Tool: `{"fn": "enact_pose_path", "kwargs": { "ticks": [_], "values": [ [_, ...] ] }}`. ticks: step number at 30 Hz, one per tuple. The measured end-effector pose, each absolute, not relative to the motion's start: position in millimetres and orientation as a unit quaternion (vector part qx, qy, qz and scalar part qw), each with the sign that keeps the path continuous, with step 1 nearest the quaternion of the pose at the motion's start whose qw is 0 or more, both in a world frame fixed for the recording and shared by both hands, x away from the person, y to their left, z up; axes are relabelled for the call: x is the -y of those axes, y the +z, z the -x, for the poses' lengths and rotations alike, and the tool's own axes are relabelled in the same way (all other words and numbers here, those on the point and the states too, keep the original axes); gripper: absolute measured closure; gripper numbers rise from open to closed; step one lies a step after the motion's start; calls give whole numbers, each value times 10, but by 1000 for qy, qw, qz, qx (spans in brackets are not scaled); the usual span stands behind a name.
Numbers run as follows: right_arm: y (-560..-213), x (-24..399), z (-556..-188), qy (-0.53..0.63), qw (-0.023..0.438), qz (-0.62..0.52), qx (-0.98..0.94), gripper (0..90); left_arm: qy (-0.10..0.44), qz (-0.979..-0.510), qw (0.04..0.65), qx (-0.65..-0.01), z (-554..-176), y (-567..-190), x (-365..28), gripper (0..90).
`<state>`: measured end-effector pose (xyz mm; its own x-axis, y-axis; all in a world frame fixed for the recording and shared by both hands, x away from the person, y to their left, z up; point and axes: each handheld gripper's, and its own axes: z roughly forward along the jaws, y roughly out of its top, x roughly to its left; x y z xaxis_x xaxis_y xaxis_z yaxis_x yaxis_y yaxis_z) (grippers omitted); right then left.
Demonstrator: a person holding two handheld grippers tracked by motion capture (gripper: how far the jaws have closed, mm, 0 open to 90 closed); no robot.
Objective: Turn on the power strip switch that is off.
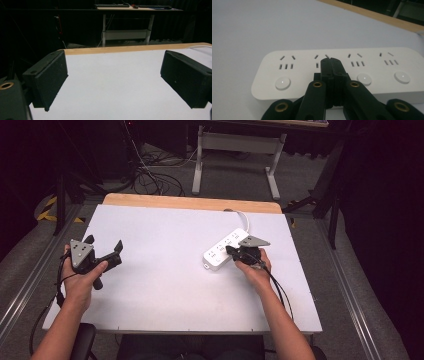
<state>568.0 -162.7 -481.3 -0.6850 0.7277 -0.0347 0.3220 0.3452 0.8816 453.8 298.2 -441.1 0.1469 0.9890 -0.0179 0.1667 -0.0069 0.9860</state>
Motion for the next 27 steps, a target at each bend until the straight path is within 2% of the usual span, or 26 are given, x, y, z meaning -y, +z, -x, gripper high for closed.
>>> {"fn": "enact_pose_path", "kwargs": {
  "ticks": [4,12,22,27],
  "values": [
    [-4806,1616,-5676,471,192,-344,-789,900,417,-575,493,-503,-4538,-4414,-2980,82],
    [-4821,1529,-5640,462,215,-324,-797,900,416,-573,493,-505,-4520,-4407,-2982,82],
    [-4818,1578,-5664,476,196,-351,-782,900,415,-573,494,-506,-4530,-4411,-2994,82],
    [-4816,1603,-5670,465,214,-353,-783,900,415,-574,494,-505,-4537,-4414,-2986,82]
  ]
}}
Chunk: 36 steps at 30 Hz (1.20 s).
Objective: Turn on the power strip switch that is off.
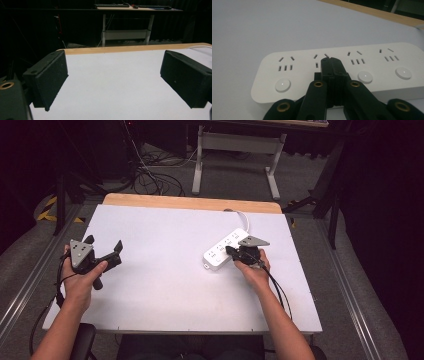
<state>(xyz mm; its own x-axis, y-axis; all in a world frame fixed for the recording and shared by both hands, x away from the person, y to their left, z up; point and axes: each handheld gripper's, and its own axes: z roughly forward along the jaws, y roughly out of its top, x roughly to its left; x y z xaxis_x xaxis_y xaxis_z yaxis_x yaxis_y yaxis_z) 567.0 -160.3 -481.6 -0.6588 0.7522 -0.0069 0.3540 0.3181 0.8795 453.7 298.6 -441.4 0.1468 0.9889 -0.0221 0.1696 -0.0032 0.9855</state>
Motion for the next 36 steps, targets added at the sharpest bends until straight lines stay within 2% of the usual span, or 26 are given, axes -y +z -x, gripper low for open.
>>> {"fn": "enact_pose_path", "kwargs": {
  "ticks": [3,4,6,13,32,36],
  "values": [
    [-4812,1578,-5658,454,228,-346,-788,900,416,-575,493,-504,-4534,-4412,-2989,82],
    [-4809,1557,-5642,434,258,-343,-792,900,416,-574,493,-504,-4531,-4411,-2987,82],
    [-4805,1556,-5639,427,267,-339,-795,900,415,-574,494,-505,-4527,-4409,-2983,82],
    [-4793,1606,-5642,454,238,-346,-785,900,414,-573,495,-505,-4529,-4406,-2984,82],
    [-4798,1519,-5658,436,234,-350,-796,900,414,-574,495,-504,-4524,-4410,-2977,82],
    [-4787,1476,-5638,418,248,-342,-804,900,413,-575,495,-504,-4521,-4409,-2976,82]
  ]
}}
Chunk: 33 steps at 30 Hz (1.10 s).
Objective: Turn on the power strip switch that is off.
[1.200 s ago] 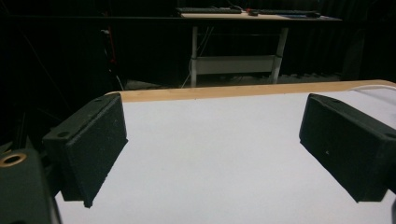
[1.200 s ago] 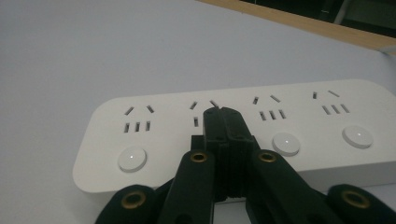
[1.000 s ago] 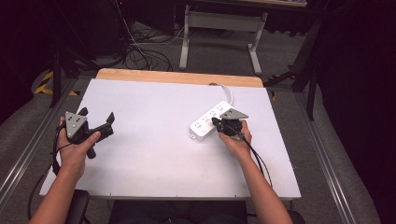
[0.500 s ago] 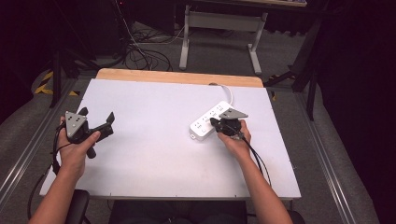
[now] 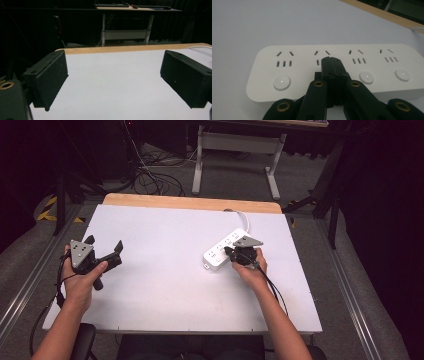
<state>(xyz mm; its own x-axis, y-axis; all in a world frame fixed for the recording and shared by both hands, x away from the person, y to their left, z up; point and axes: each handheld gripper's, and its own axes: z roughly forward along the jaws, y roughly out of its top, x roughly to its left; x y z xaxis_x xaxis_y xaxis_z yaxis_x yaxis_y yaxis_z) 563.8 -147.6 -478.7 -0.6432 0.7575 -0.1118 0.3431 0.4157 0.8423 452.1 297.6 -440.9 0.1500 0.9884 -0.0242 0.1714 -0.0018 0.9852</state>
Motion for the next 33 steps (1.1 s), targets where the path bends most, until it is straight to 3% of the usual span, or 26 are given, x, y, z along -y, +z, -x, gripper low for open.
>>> {"fn": "enact_pose_path", "kwargs": {
  "ticks": [33],
  "values": [
    [-4759,1413,-5620,393,265,-332,-816,900,413,-571,495,-508,-4496,-4415,-3007,82]
  ]
}}
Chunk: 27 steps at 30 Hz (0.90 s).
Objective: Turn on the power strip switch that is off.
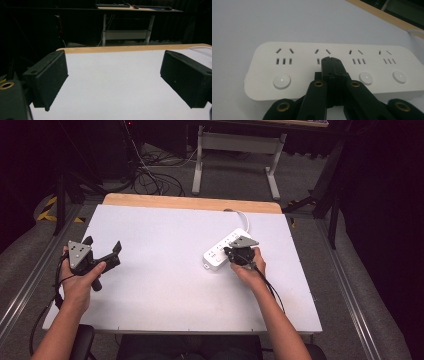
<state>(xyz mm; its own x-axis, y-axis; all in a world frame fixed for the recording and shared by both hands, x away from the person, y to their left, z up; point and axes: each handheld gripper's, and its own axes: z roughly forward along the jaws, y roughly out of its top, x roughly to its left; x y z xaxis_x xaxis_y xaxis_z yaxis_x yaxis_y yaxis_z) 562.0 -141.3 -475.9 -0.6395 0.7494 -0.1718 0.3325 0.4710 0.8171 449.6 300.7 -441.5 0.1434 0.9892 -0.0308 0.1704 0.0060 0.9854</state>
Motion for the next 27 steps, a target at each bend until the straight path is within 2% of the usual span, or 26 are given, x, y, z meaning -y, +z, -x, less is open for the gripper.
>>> {"fn": "enact_pose_path", "kwargs": {
  "ticks": [13,19,27],
  "values": [
    [-4758,1408,-5620,393,265,-336,-814,900,413,-569,496,-509,-4481,-4415,-3020,86],
    [-4753,1397,-5618,387,282,-331,-813,900,411,-568,497,-511,-4485,-4413,-3026,86],
    [-4751,1440,-5646,402,259,-344,-808,900,410,-571,495,-510,-4492,-4417,-3020,86]
  ]
}}
